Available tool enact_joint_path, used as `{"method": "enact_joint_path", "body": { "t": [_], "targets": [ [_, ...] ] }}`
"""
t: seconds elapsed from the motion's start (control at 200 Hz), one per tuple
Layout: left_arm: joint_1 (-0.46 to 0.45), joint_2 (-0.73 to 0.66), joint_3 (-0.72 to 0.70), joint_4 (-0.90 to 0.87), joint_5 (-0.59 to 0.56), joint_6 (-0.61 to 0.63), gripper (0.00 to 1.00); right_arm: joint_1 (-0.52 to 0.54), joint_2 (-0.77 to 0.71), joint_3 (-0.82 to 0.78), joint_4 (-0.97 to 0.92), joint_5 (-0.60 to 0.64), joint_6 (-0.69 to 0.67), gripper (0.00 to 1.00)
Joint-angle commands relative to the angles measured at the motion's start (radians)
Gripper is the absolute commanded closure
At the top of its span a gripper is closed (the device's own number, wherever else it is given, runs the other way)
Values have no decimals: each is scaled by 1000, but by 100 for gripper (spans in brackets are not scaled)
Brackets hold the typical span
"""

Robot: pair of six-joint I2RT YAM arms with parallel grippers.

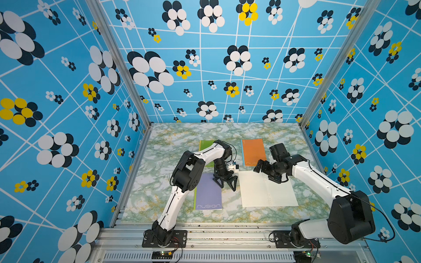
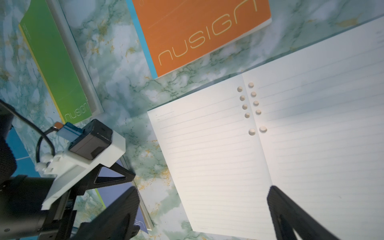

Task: Close the notebook
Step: Adjust the notebook at the center of the board, then close the notebook at the center of the board.

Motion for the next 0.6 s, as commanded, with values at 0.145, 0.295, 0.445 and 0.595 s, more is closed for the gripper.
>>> {"method": "enact_joint_path", "body": {
  "t": [0.145,0.295,0.445,0.595],
  "targets": [
    [-33,-6,-11,26,-23,3,3,-21,-14,-5,-13,27,-6,1],
    [-64,-32,12,23,-20,-5,3,-103,-23,-40,-4,32,-9,1],
    [-74,-23,50,31,-9,-60,2,-227,-32,-77,12,26,-24,1],
    [-74,-19,38,87,-25,-143,1,-349,-42,-88,18,12,-50,1]
  ]
}}
